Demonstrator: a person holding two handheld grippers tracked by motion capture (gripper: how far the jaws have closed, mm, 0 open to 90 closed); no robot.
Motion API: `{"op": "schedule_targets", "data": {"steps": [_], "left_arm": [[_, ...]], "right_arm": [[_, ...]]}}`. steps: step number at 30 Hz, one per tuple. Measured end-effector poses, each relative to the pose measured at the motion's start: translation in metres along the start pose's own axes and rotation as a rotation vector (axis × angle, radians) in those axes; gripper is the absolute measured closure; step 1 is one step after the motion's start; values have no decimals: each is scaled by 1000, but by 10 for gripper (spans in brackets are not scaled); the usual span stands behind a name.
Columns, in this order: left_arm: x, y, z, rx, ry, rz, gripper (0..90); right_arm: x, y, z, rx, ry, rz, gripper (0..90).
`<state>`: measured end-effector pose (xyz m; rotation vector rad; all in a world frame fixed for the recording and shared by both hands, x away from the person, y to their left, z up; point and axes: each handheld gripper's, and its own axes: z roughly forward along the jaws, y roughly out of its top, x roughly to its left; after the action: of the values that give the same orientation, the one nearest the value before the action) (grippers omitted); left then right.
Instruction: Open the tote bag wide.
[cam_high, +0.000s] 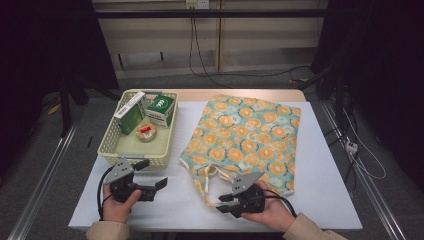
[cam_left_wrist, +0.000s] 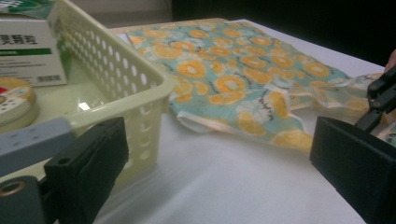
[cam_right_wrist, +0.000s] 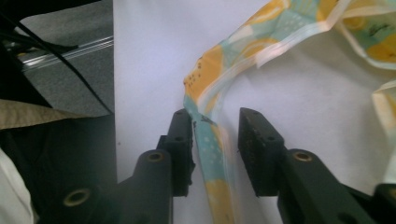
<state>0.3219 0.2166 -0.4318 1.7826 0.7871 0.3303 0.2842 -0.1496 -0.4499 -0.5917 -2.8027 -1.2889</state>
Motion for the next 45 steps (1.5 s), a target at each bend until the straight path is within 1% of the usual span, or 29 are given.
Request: {"op": "schedule_targets", "data": {"steps": [1, 4, 6, 9, 12, 14, 15, 16, 17, 18, 21, 22, 24, 27, 29, 32, 34, 36, 39, 41, 43, 45], "left_arm": [[1, -1, -1, -2, 5, 1, 43], [0, 0, -1, 4, -2, 12, 44], [-1, 0, 1, 10, -2, 16, 44], [-3, 0, 3, 15, -8, 19, 44], [-4, 1, 5, 17, -13, 24, 44], [-4, 1, 5, 19, -15, 25, 43], [-4, 2, 5, 18, -14, 26, 43], [-4, 2, 6, 16, -14, 25, 44], [-4, 2, 6, 12, -14, 23, 44], [-4, 2, 6, 11, -16, 23, 44], [-5, 2, 8, 23, -22, 26, 44], [-5, 2, 8, 26, -21, 31, 44], [-5, 2, 8, 22, -21, 27, 43], [-6, 2, 7, 18, -16, 27, 44], [-6, 2, 6, 18, -16, 27, 44], [-7, 2, 6, 18, -22, 17, 44], [-9, 3, 7, 10, -26, 16, 43], [-10, 3, 7, 13, -25, 26, 44], [-10, 2, 7, 22, -25, 24, 43], [-9, 1, 8, 20, -25, 13, 44], [-9, 0, 8, 28, -21, 14, 44], [-11, 0, 8, 29, -25, 16, 44]], "right_arm": [[0, 0, 1, 4, 3, -1, 718], [-1, 0, 0, 4, 23, 4, 782], [-2, 0, -2, 2, 13, 0, 830], [-3, 1, -7, -18, 23, 14, 880], [-5, 3, -14, -38, 34, 24, 887], [-8, 4, -21, -54, 25, 42, 887], [-10, 5, -25, -66, 11, 54, 887], [-14, 5, -30, -89, 2, 58, 887], [-17, 6, -35, -112, 5, 79, 888], [-21, 6, -41, -134, -6, 92, 889], [-33, 4, -57, -167, -47, 117, 890], [-37, 4, -61, -182, -52, 130, 889], [-46, 2, -69, -209, -65, 155, 889], [-57, -1, -77, -231, -91, 181, 889], [-64, -3, -82, -250, -96, 206, 888], [-74, -2, -87, -258, -134, 206, 884], [-83, -3, -89, -268, -139, 216, 885], [-92, -5, -90, -258, -148, 232, 884], [-106, -8, -88, -251, -153, 261, 884], [-113, -9, -87, -243, -161, 266, 880], [-122, -8, -86, -242, -165, 268, 874], [-132, -7, -85, -239, -165, 284, 873]]}}
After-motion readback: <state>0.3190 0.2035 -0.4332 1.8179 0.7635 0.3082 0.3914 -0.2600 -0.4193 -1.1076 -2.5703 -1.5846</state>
